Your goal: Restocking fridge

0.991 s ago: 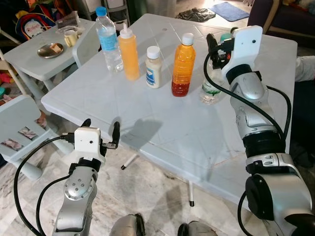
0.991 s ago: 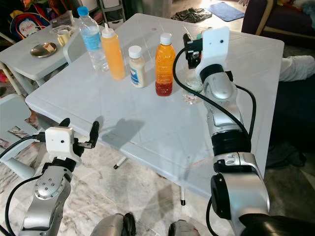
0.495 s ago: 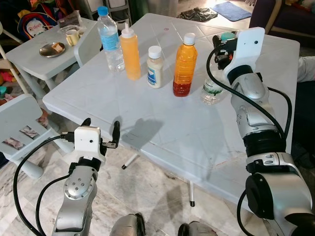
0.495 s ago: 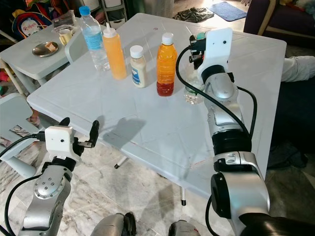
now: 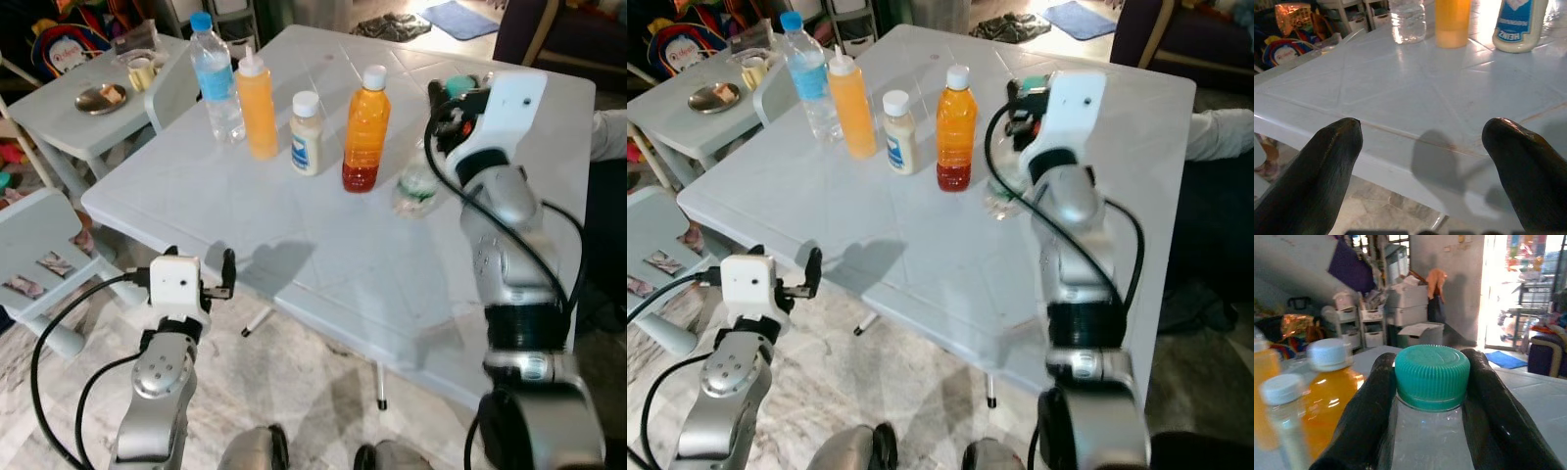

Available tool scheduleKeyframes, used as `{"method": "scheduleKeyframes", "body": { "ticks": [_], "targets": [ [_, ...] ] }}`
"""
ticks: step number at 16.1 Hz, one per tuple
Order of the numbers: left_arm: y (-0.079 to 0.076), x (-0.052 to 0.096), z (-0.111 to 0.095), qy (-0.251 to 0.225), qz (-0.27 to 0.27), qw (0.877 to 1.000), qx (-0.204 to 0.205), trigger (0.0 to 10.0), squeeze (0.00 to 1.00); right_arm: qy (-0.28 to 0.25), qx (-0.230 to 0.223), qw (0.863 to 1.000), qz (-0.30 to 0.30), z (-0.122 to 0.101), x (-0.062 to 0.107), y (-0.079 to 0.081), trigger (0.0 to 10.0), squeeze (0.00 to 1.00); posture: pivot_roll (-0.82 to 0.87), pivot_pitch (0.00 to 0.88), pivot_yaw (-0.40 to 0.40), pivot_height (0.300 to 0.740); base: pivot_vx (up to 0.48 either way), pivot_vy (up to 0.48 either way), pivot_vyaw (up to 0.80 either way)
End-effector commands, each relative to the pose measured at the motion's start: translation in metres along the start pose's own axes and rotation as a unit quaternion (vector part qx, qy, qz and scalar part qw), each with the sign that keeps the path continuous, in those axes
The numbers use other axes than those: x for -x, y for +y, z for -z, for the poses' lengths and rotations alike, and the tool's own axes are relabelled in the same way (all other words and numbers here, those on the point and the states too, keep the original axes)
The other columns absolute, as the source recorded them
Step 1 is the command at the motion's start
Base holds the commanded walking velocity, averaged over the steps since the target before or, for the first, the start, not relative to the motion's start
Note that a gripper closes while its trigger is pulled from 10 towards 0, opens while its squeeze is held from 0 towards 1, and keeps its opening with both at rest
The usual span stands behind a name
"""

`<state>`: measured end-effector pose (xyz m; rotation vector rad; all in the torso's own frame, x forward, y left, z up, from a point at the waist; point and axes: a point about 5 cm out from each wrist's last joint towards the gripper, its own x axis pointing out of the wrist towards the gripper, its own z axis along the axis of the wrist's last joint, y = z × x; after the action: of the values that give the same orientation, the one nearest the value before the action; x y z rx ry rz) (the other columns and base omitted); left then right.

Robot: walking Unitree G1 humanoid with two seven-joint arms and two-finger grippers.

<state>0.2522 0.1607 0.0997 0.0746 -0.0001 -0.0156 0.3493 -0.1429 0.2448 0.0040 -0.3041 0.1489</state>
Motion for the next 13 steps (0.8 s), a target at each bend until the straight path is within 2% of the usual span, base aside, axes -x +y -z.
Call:
{"method": "scheduleKeyframes", "body": {
  "ticks": [1,2,3,4,6,8,9,13],
  "targets": [
    [0.002,0.0,0.0,0.001,-0.002,1.0,0.001,10.0,0.0,0.041,-0.014,0.999,-0.023,0.015,0.006,0.015,0.0,0.0,-0.01,0.107,0.055,0.74,0.0,0.0,0.0],
    [0.002,-0.003,0.0,0.002,-0.004,1.0,0.004,10.0,0.0,0.039,-0.024,0.998,-0.031,0.013,0.011,0.02,1.1,0.0,-0.02,0.105,0.056,0.74,0.0,0.0,0.0],
    [0.003,-0.004,-0.001,0.001,-0.005,1.0,0.006,10.0,0.0,0.038,-0.034,0.998,-0.038,0.012,0.014,0.022,9.6,0.0,-0.02,0.105,0.055,0.74,0.0,0.0,0.0],
    [0.003,-0.007,-0.002,-0.001,-0.005,1.0,0.007,10.0,0.0,0.039,-0.045,0.997,-0.055,0.011,0.017,0.027,10.0,0.0,-0.02,0.105,0.053,0.74,0.0,0.289,0.0],
    [0.005,-0.01,-0.003,-0.004,-0.006,1.0,0.006,10.0,0.0,0.017,-0.05,0.996,-0.069,0.006,0.019,0.03,10.0,0.0,-0.03,0.104,0.05,0.74,0.0,0.442,0.0],
    [0.007,-0.01,-0.003,-0.007,-0.009,1.0,0.005,10.0,0.0,0.009,-0.036,0.997,-0.068,0.009,0.023,0.028,10.0,0.0,-0.02,0.098,0.051,0.74,0.0,0.48,0.0],
    [0.01,-0.009,-0.003,-0.007,-0.014,1.0,0.005,10.0,0.0,0.017,-0.022,0.997,-0.067,0.015,0.026,0.026,10.0,0.0,-0.02,0.097,0.053,0.74,0.0,0.48,0.0],
    [0.019,0.008,0.008,0.012,-0.04,0.999,0.012,10.0,0.0,0.033,-0.013,0.997,-0.07,0.027,0.041,0.029,10.0,0.0,-0.02,0.095,0.06,0.74,0.0,0.48,0.0]
  ]
}}
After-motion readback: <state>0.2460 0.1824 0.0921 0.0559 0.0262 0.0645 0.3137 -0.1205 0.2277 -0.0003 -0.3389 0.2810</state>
